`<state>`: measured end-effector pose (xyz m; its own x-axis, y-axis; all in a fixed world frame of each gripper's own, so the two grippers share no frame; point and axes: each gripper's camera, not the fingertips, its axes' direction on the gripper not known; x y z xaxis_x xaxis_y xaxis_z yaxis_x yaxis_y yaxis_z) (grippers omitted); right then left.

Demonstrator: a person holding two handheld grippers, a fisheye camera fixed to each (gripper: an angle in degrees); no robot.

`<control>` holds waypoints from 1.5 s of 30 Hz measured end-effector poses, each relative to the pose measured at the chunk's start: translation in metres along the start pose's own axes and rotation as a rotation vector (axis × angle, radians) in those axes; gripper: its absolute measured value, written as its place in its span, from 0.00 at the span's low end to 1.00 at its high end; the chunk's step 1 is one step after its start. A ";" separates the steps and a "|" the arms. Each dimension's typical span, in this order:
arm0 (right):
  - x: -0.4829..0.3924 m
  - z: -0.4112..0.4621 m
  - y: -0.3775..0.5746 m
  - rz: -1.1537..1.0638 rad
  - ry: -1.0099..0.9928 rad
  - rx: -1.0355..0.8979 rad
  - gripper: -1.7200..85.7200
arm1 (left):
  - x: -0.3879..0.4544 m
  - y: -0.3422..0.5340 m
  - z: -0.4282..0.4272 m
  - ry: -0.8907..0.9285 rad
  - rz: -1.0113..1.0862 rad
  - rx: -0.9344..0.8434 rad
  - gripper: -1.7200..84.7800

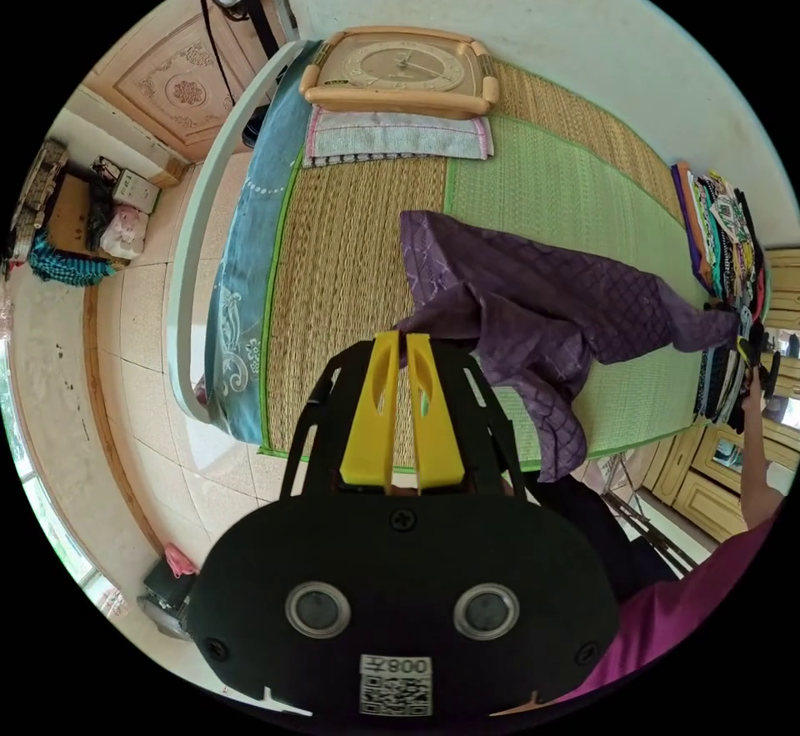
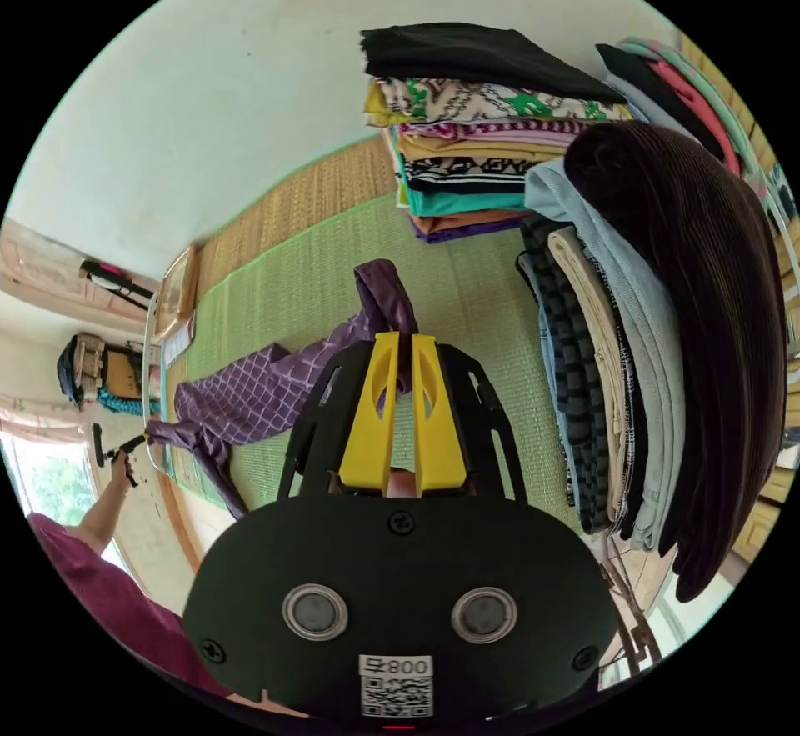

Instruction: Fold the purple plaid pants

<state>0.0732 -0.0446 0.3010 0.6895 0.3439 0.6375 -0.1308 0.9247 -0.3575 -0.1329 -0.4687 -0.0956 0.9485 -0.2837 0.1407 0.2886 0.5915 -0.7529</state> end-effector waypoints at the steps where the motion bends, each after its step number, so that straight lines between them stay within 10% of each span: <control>1: 0.002 0.005 -0.002 0.013 0.027 -0.010 0.06 | -0.002 0.006 0.007 -0.018 -0.003 -0.016 0.05; 9: -0.004 0.058 0.013 0.015 0.097 -0.115 0.07 | -0.028 0.072 0.030 0.015 -0.127 0.003 0.08; 17: -0.031 0.103 0.103 -0.058 -0.173 -0.236 0.07 | -0.034 0.186 0.101 0.439 -0.320 -0.036 0.12; 25: -0.076 0.147 0.220 -0.090 -0.424 -0.457 0.06 | 0.037 0.219 0.219 0.727 -0.136 -0.371 0.15; 45: -0.101 0.170 0.325 -0.438 -0.545 -0.430 0.11 | -0.034 0.293 0.228 1.151 0.025 -0.197 0.06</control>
<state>-0.1600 0.2492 0.2367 0.1573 0.0991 0.9826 0.4307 0.8885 -0.1585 -0.0508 -0.1139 -0.1741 0.2460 -0.8501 -0.4655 0.1507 0.5080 -0.8481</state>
